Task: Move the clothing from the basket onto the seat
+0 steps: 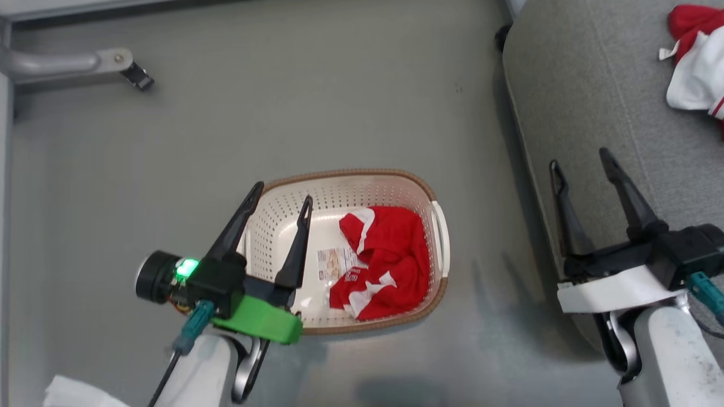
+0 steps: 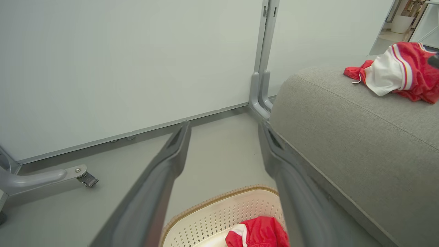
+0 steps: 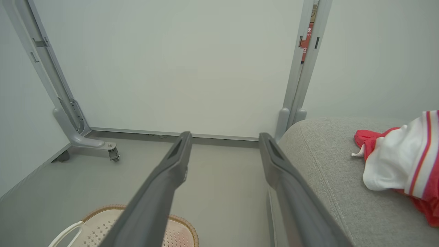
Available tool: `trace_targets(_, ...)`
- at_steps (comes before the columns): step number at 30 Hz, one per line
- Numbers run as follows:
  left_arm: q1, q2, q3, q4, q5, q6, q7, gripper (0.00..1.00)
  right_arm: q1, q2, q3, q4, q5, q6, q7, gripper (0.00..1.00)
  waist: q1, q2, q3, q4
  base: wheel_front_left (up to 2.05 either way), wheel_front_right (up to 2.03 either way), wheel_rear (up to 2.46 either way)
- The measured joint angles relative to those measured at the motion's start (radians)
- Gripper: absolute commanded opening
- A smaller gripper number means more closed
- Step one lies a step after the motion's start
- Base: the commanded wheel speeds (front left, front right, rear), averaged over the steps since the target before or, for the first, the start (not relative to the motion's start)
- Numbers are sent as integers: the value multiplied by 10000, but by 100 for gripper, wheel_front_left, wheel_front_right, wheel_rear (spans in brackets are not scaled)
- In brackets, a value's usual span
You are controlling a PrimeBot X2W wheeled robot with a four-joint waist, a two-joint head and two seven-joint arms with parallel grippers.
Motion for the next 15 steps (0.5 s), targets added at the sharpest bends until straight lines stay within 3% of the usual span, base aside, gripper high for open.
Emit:
trace_targets(9,-4011,1049,-3952,2686,-895,-42,0,100,-1106,-276,-470,-882,-236,0,0,100,1,0,2551,13,0,0,0)
trace_targets(15,-6296,974,-6299,4750,-1695,-44,0,100,-1535,-399,-422,-1361,-343,0,0,100,2,0,4034,15,0,0,0)
